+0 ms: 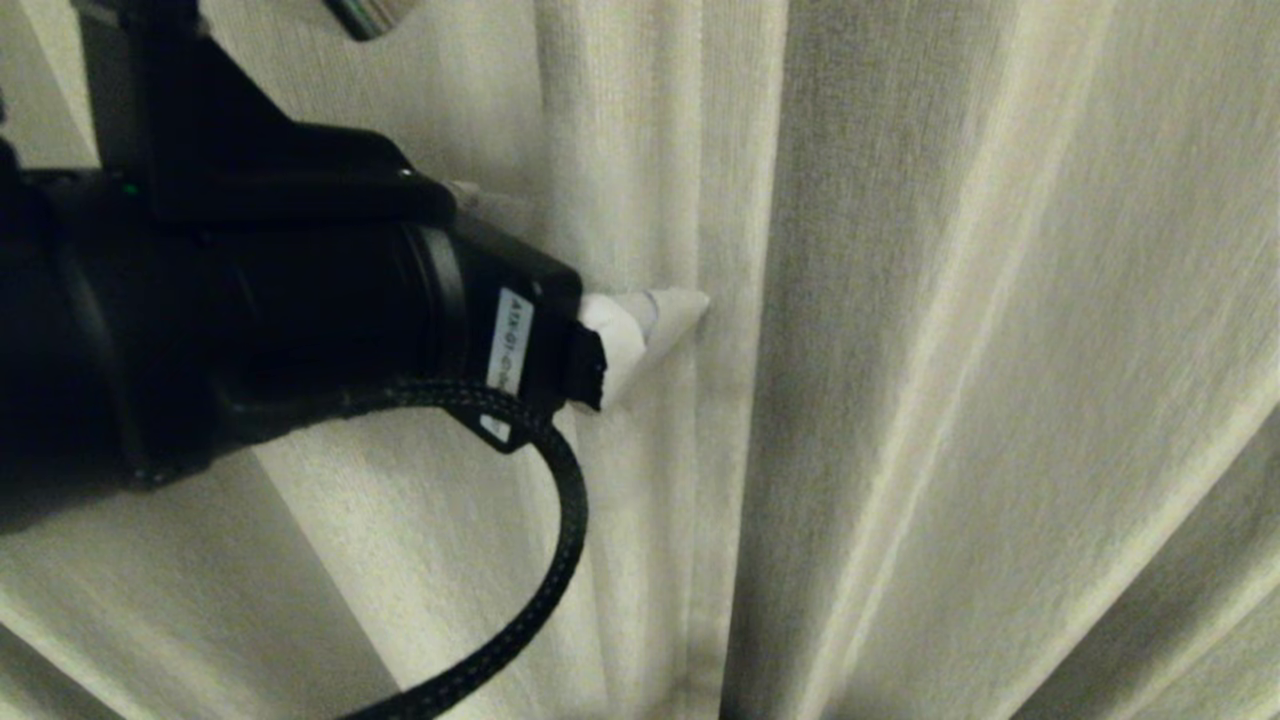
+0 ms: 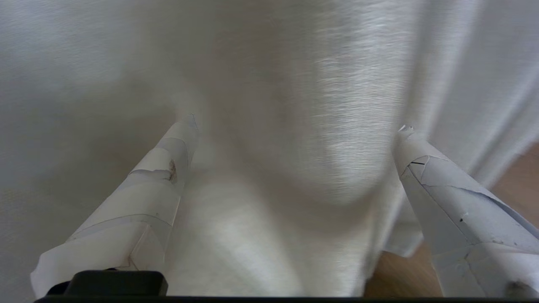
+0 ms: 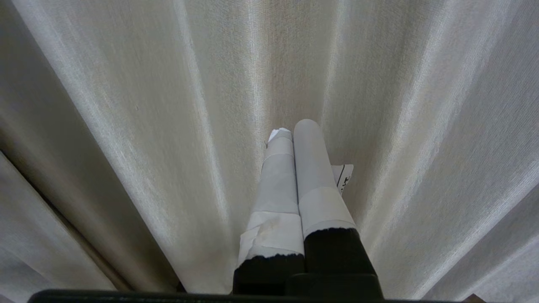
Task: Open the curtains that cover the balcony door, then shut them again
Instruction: Pull the outer curtains open on both sides
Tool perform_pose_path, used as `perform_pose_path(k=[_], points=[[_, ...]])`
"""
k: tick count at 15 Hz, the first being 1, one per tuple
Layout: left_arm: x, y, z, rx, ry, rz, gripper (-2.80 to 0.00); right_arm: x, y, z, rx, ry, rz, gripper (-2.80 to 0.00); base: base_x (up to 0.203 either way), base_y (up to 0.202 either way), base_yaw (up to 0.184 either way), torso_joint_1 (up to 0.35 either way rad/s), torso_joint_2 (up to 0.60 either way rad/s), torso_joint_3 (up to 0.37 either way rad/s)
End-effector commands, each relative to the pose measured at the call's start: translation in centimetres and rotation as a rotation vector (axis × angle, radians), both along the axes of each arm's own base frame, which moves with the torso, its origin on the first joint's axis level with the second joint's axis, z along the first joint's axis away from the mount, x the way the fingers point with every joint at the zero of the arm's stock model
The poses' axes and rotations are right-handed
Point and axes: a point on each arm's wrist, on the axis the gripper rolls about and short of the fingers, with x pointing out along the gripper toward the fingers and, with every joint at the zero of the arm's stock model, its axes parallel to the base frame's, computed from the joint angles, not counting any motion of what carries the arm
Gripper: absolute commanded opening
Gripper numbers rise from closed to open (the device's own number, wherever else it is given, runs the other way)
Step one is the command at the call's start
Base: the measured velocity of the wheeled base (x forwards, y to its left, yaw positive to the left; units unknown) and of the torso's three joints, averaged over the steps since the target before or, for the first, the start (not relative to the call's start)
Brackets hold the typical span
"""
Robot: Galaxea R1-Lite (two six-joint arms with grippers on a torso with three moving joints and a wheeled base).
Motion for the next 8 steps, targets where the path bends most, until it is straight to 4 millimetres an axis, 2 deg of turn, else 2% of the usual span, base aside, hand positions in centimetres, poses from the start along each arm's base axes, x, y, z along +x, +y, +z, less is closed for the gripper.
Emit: perform_pose_path(k=[1,4,8], points=[[0.0,0.2,0.5,-0.008,-0.016,0.042,0.00,0.0,0.0,0.0,0.000,-0.001,0.000,-2.80,0.000,0.000,0.000,0.000,0.00,0.000],[0.2,0.5,1.5,-0.026,-0.031,0.088,0.00,0.0,0.0,0.0,0.000,-0.001,0.000,-2.80,0.000,0.000,0.000,0.000,0.00,0.000],[1.4,0.4,1.8,-0.035,-0.036,0.132,0.00,0.0,0.0,0.0,0.000,-0.001,0.000,-2.80,0.000,0.000,0.000,0.000,0.00,0.000]])
